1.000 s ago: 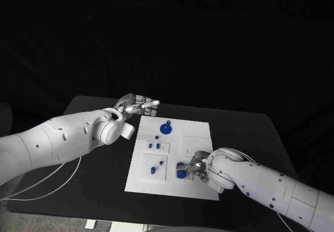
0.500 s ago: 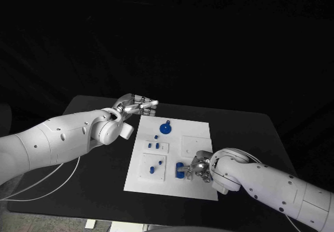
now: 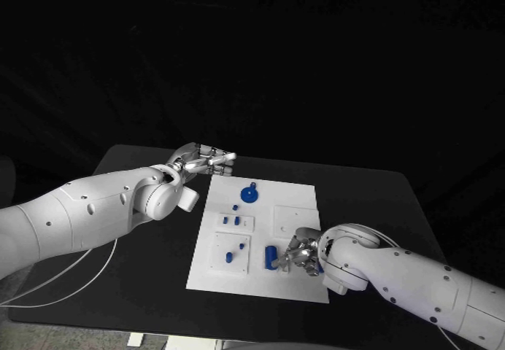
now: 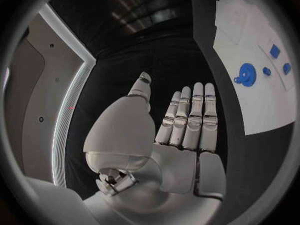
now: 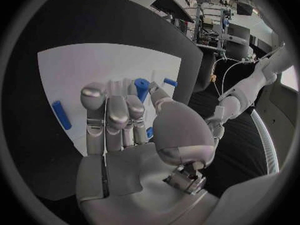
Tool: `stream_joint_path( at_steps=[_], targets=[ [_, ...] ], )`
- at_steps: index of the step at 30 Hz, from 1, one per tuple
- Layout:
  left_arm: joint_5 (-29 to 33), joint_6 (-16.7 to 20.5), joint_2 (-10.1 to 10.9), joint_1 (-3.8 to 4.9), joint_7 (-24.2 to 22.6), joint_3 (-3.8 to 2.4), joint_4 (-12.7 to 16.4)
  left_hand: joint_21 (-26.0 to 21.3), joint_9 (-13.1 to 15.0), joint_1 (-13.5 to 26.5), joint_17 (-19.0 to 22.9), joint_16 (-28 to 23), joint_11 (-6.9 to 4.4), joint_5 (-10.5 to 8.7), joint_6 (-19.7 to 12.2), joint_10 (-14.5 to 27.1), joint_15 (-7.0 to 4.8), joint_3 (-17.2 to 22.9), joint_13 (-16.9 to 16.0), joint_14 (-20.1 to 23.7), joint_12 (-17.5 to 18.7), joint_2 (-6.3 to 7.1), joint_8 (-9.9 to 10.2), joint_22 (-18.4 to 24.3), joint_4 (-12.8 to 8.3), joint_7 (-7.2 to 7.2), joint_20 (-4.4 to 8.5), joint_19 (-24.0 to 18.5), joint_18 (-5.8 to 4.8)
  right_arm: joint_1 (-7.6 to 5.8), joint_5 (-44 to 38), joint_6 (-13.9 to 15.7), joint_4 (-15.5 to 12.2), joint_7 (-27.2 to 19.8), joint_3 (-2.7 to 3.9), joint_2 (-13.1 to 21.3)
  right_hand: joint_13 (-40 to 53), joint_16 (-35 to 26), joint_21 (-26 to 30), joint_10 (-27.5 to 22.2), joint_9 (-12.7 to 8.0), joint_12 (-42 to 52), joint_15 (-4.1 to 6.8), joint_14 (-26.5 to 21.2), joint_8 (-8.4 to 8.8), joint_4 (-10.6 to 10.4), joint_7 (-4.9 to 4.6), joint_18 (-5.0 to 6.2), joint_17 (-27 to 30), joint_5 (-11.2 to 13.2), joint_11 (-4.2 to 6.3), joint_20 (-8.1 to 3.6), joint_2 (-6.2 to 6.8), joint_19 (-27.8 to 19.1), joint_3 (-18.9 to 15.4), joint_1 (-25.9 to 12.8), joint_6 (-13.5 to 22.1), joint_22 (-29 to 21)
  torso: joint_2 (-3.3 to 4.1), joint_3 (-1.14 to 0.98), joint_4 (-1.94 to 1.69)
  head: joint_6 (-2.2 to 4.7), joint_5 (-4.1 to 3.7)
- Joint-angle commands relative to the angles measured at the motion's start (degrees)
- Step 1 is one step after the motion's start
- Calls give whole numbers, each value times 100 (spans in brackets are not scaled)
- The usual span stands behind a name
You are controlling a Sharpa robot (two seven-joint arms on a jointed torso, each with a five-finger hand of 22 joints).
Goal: Assemble the parts on the task board
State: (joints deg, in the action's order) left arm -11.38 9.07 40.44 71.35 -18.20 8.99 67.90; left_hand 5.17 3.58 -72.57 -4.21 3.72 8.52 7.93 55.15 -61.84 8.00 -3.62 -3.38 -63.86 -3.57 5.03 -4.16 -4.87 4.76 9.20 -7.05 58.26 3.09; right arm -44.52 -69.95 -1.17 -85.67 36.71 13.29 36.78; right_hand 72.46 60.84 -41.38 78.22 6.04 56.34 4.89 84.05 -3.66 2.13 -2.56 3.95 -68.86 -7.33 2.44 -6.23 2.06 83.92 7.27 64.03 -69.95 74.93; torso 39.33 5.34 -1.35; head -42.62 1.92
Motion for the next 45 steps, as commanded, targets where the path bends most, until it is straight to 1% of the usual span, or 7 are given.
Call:
stream_joint_path(
  at_steps=[1,7,9,14,28,36,45],
  targets=[
    [29,-136,-8,-3,-4,-3,23,21,2,1,4,-17,3,-29,-23,22,-2,5,-6,27,10,-70,-27,8,-34,14,-7,24,48,7,-98,-132,14,-92,-1,-27,0,10,-25,27,-17,21,32,8,5,106,25,40,-4,48,-18,-19,-95,316,39,18,-36,244,-1,8,-17,-2,-14],
    [28,-153,-12,-9,4,-2,22,21,2,1,4,-17,3,-29,-23,22,-2,5,-6,27,10,-70,-27,8,-34,14,-7,24,48,13,-125,-113,103,-69,-1,-99,1,16,-37,38,-42,26,31,10,3,334,41,33,-3,28,-5,-18,-307,318,105,-43,-68,254,-1,12,-22,-25,-19],
    [28,-157,-14,-10,5,-2,21,20,2,13,4,-17,4,-31,-22,28,-1,-6,-6,29,10,-83,-30,10,-43,13,-9,20,46,19,-129,-107,147,-62,-1,-130,-1,19,-35,39,-42,23,30,11,2,405,47,29,-3,213,1,-19,-415,317,192,-13,-73,254,0,13,-23,-30,-16],
    [31,-223,-15,-15,12,-1,20,17,2,126,5,-18,9,-41,-45,40,4,-40,-6,42,10,-123,-21,11,30,22,-12,14,46,35,-121,-98,294,-86,-1,-225,-1,29,-43,56,-37,35,30,15,1,387,59,20,-5,139,10,-16,-639,320,404,-168,-81,257,-1,11,-23,-42,-28],
    [32,-266,-3,-20,41,2,19,15,2,143,5,-18,11,-45,-48,44,6,-48,-7,47,9,-134,-25,13,40,21,-14,9,46,48,-106,-154,398,-104,-2,-282,14,33,-47,66,-8,60,27,14,1,484,64,13,9,20,10,-15,-550,318,596,-304,-100,252,1,15,-29,-42,-38],
    [32,-265,15,-21,40,4,21,18,2,140,3,-18,11,-40,-50,47,6,-58,-6,49,9,-156,-30,12,27,22,-15,8,48,55,-65,264,233,-228,8,-19,98,53,-93,97,-37,186,5,20,0,319,-1,32,10,-355,-38,-2,-364,325,153,-397,76,259,2,11,-27,-24,-71],
    [18,-216,60,-22,24,5,41,90,3,139,-42,-8,-11,-40,-41,4,-58,-77,-7,-175,9,-171,-31,-20,-12,15,39,112,50,52,56,304,-65,-247,206,666,359,13,-172,229,-38,586,24,7,3,135,-40,43,113,-115,-59,-17,-268,328,-233,-281,166,246,-1,7,-13,-12,-172]
  ],
)
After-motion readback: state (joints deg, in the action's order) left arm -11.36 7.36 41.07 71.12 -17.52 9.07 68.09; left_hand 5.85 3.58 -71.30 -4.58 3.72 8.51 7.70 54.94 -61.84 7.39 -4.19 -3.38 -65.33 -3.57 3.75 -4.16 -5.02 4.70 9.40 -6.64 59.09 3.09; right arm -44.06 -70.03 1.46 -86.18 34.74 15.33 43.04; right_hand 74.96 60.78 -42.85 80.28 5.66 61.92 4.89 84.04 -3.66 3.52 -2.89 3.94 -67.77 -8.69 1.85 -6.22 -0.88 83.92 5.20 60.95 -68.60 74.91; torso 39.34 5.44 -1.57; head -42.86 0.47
